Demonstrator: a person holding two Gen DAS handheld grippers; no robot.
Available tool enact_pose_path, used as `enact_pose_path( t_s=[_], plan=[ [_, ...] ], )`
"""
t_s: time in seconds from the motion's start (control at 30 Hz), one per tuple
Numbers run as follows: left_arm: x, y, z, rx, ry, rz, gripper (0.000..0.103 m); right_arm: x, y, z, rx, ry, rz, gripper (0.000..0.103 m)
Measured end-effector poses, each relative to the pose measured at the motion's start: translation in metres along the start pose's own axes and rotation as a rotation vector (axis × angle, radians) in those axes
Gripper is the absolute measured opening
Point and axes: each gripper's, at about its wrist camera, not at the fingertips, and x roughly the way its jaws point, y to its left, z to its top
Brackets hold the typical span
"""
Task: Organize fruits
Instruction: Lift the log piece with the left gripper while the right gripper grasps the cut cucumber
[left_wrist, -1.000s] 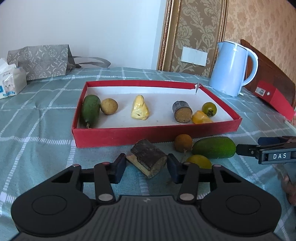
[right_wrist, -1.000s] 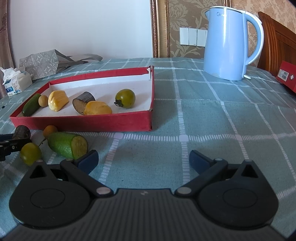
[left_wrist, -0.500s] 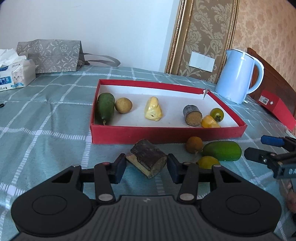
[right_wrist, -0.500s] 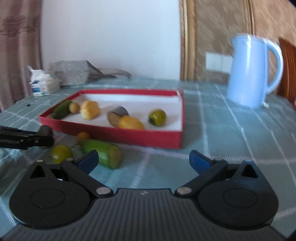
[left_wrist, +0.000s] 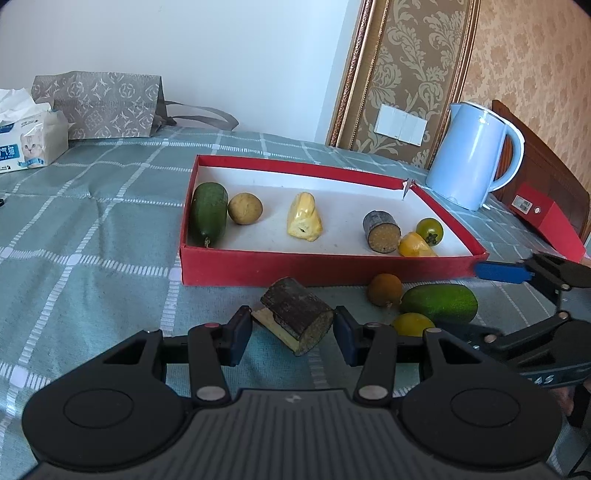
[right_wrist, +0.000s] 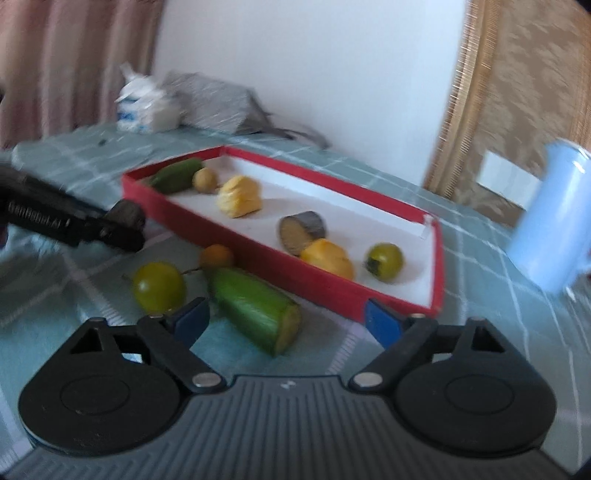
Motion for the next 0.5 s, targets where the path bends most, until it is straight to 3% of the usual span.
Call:
enact_pose_path(
  t_s=[0.17, 0.37, 0.5],
  plan=[
    [-0.0003, -0.0001, -0.0002, 0.001, 0.0, 0.0, 0.047, 0.0084, 0.0048, 0.0042, -0.09, 0.002, 0.072, 0.076],
    [0.0002, -0.0016, -0.0007, 0.011, 0.0, 0.002, 0.047, 0.006, -0.0035, 0.0035, -0.029, 0.018, 0.144, 0.058],
    [-0.0001, -0.0013, -0.0006, 0.003, 0.0, -0.003, 0.047, 0.005, -0.0017, 0.0021, -0.008, 0.02, 0.118, 0.051]
  ],
)
